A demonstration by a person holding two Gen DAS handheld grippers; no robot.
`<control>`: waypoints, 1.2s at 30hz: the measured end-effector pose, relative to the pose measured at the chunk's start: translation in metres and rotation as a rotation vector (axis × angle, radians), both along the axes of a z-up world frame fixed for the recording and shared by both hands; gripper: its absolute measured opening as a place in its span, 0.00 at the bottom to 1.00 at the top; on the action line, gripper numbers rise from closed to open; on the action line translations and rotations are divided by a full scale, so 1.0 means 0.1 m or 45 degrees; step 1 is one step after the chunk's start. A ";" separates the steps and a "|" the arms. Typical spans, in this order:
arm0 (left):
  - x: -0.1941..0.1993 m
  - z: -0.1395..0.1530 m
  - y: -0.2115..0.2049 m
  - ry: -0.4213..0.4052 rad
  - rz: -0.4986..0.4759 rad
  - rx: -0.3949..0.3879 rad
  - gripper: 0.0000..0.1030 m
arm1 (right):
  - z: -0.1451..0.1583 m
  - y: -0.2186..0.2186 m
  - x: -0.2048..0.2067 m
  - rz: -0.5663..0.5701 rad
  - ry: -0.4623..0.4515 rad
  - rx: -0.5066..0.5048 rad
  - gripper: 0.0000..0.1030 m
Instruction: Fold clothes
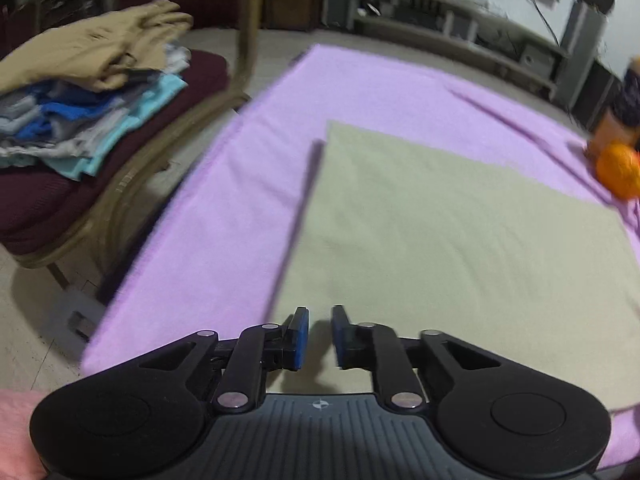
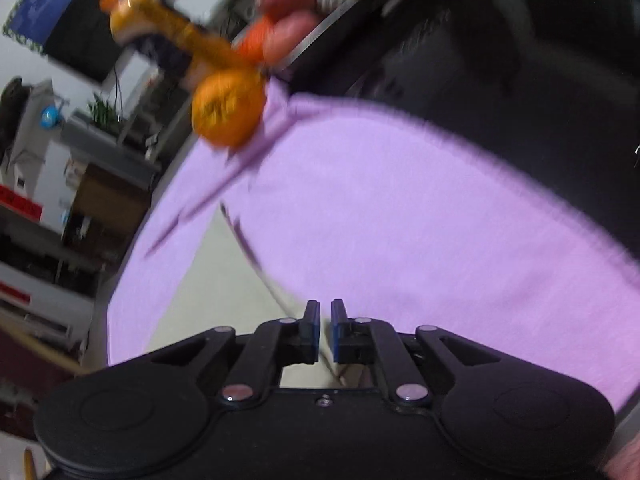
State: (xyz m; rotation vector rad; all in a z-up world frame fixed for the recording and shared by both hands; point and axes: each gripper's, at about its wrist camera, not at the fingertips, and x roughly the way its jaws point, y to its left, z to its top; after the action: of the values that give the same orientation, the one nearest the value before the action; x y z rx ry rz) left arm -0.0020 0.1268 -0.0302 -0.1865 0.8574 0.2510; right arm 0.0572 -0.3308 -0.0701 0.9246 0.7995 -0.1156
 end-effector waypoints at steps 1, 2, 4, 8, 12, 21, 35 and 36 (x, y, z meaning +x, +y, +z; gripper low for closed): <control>-0.04 0.08 0.00 -0.038 -0.002 0.012 0.12 | 0.05 -0.01 -0.01 0.028 -0.052 0.057 0.07; -0.08 0.15 0.00 -0.071 -0.010 0.008 0.13 | 0.11 0.00 -0.02 0.057 -0.097 0.103 0.08; -0.13 0.28 -0.02 -0.104 -0.036 -0.011 0.14 | 0.26 0.09 -0.04 0.120 -0.159 0.143 0.09; -0.19 0.58 -0.02 -0.181 -0.074 -0.099 0.14 | 0.58 0.26 -0.06 0.243 -0.286 0.209 0.09; -0.02 0.89 -0.07 -0.276 -0.121 -0.075 0.14 | 1.09 0.45 0.09 0.351 -0.451 0.100 0.09; 0.84 0.35 -0.39 -0.132 -0.193 0.082 0.12 | 0.86 0.68 0.78 0.448 -0.545 -0.068 0.10; 1.14 -0.27 -0.38 -0.070 -0.018 0.179 0.19 | -0.56 0.21 0.87 0.048 -0.236 0.237 0.00; 1.15 -0.24 -0.28 -0.078 0.048 0.195 0.17 | -0.55 0.12 0.84 -0.021 -0.221 0.204 0.06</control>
State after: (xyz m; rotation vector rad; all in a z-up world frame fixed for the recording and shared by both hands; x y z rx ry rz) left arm 0.1128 0.0991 -0.0542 -0.0673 0.7713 0.3429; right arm 0.1413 -0.3188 -0.1247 1.0777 0.6463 0.0147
